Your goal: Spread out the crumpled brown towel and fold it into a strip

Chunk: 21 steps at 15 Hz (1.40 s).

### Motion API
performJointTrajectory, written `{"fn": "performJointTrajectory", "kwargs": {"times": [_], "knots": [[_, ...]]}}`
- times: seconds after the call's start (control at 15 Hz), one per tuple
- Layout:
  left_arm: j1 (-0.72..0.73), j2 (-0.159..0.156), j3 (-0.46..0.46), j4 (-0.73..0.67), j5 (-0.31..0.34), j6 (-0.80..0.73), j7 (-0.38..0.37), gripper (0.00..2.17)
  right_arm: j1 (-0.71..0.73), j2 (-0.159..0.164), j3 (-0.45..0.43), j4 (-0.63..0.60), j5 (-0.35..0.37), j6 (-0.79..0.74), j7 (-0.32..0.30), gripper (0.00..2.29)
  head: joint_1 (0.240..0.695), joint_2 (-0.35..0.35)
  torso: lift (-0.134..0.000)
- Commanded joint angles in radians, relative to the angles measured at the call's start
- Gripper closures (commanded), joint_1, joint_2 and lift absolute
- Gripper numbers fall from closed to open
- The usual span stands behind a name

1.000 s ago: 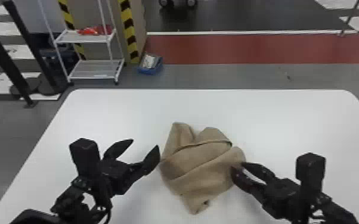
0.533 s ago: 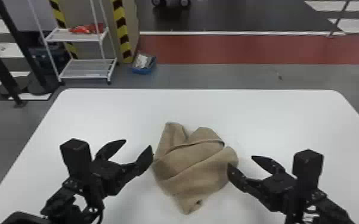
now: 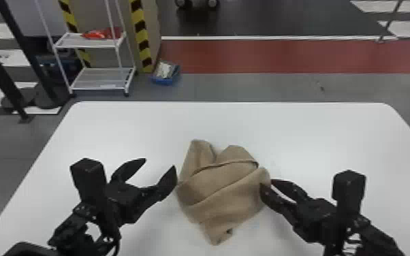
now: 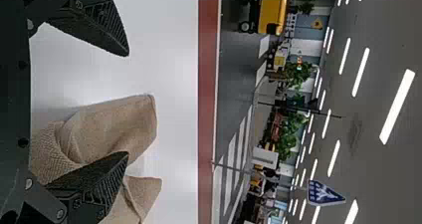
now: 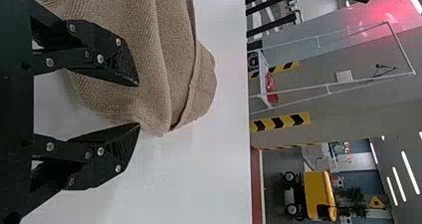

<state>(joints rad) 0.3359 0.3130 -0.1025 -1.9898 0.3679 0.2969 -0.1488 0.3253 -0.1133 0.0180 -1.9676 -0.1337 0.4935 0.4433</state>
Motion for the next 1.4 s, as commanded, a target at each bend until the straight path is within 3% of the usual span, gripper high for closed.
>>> {"fn": "performJointTrajectory", "kwargs": {"times": [0.0,0.27,0.47,0.53,0.6,0.67,1.13,1.27,1.33], "knots": [[0.000,0.000,0.001,0.000,-0.001,-0.003,0.000,0.21,0.027,0.000,-0.007,-0.056,-0.001,0.015,-0.002,1.69,0.695,0.038,-0.123],[0.000,-0.002,0.001,0.008,0.000,-0.009,-0.002,0.20,0.046,0.000,-0.003,-0.163,-0.004,0.076,0.008,1.69,0.695,0.042,-0.123],[0.008,0.001,0.007,0.003,0.003,-0.028,0.000,0.20,0.031,0.001,0.017,-0.174,0.002,0.107,-0.008,1.65,0.695,0.055,-0.123],[0.012,0.001,0.010,0.002,0.005,-0.034,0.003,0.20,0.027,0.001,0.028,-0.169,0.022,0.104,-0.025,1.25,0.695,0.058,-0.123],[0.012,0.003,0.014,0.002,0.006,-0.040,0.005,0.20,0.020,0.001,0.028,-0.140,0.034,0.098,-0.029,0.51,0.695,0.061,-0.123],[0.012,0.005,0.015,0.005,0.009,-0.040,0.003,0.20,0.006,0.001,0.025,-0.102,0.033,0.089,-0.035,0.30,0.695,0.064,-0.123],[0.011,0.003,0.014,0.006,0.008,-0.040,-0.002,0.20,-0.014,0.001,0.013,0.000,0.036,0.043,-0.066,0.32,0.695,0.040,-0.123],[0.009,0.001,0.014,0.006,0.008,-0.040,-0.002,0.20,-0.031,0.001,0.008,0.026,0.019,0.061,-0.044,0.67,0.695,0.038,-0.123],[0.009,0.001,0.012,0.006,0.008,-0.040,-0.002,0.20,-0.034,0.001,0.010,0.030,0.017,0.067,-0.035,0.96,0.695,0.038,-0.123]]}}
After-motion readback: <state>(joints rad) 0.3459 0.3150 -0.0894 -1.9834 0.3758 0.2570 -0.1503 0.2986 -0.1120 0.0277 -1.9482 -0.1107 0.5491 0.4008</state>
